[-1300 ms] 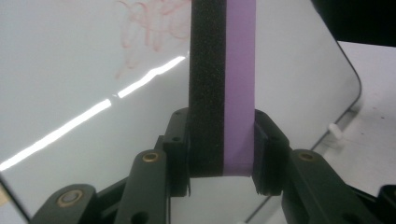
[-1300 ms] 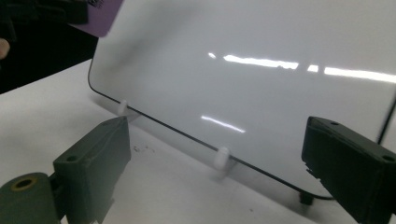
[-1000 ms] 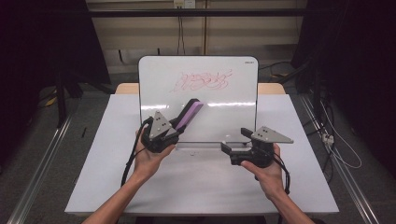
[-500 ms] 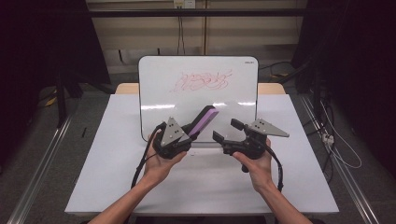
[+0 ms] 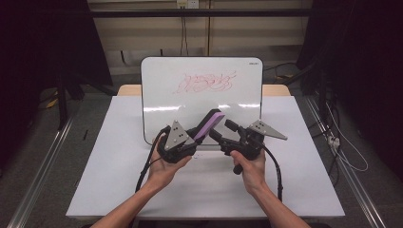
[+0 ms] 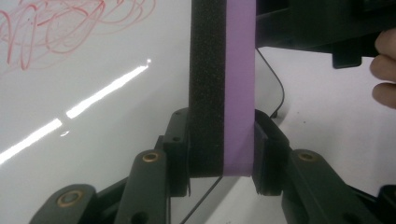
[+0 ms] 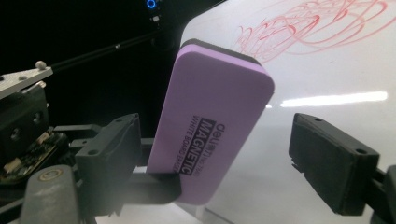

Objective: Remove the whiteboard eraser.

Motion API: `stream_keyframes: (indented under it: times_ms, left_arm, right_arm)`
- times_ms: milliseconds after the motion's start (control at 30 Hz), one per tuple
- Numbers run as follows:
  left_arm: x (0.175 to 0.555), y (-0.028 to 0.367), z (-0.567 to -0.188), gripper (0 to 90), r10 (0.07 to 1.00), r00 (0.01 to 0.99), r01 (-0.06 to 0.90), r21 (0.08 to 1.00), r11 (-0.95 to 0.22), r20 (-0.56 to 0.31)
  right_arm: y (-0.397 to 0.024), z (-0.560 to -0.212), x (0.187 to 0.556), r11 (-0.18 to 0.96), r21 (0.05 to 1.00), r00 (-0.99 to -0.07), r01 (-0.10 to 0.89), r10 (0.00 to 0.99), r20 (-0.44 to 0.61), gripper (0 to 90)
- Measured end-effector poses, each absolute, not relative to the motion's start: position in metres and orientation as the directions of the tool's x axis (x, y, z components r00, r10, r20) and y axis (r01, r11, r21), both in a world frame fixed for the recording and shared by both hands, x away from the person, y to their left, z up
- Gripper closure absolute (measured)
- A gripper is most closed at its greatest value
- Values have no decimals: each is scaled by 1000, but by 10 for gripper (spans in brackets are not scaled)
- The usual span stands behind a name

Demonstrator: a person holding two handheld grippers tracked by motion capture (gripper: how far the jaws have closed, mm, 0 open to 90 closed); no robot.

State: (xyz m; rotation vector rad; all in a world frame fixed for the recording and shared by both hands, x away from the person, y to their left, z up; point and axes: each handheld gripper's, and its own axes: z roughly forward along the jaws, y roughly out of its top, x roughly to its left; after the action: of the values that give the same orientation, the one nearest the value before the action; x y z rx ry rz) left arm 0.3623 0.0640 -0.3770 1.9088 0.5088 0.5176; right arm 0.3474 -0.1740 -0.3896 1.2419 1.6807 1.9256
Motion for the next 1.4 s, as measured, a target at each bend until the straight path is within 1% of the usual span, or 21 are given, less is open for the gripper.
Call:
stream_keyframes:
  times_ms: [67, 100, 200, 233, 333, 367, 833, 1067, 1100, 1167, 1267, 1400]
  left_arm:
    - [362, 63, -377, 640, 557, 822, 114, 926, -361, 116]
    - [361, 63, -377, 640, 552, 825, 108, 922, -372, 125]
    - [361, 62, -378, 640, 554, 824, 111, 924, -367, 121]
    - [361, 62, -378, 640, 549, 828, 115, 924, -366, 114]
    - [361, 62, -378, 640, 547, 829, 115, 923, -369, 116]
    - [360, 61, -379, 640, 549, 828, 117, 923, -367, 114]
    - [364, 61, -384, 639, 553, 828, 142, 923, -359, 87]
    - [363, 61, -385, 628, 552, 828, 137, 918, -371, 100]
    - [364, 61, -386, 614, 551, 829, 139, 917, -373, 99]
    - [366, 61, -389, 505, 571, 817, 160, 919, -361, 82]
    - [367, 62, -390, 424, 570, 818, 164, 918, -362, 79]
    - [369, 66, -395, 270, 574, 817, 192, 913, -359, 55]
  right_arm:
    - [-171, -391, 350, -284, 907, -576, 310, 703, 417, 185]
    - [-169, -393, 351, -302, 899, -571, 317, 695, 436, 209]
    - [-167, -393, 351, -302, 900, -572, 315, 696, 434, 234]
    - [-165, -394, 351, -304, 900, -573, 312, 696, 434, 284]
    - [-164, -395, 351, -315, 896, -569, 314, 693, 443, 301]
    - [-163, -396, 351, -316, 894, -574, 318, 686, 447, 336]
    - [-161, -401, 352, -338, 873, -555, 351, 676, 485, 374]
    - [-159, -399, 350, -324, 880, -565, 347, 677, 472, 398]
    - [-158, -399, 350, -316, 884, -565, 343, 682, 464, 401]
    - [-159, -399, 350, -310, 889, -565, 336, 689, 454, 403]
    - [-162, -398, 351, -313, 889, -559, 336, 693, 455, 405]
    - [-165, -397, 353, -307, 892, -549, 333, 706, 448, 406]
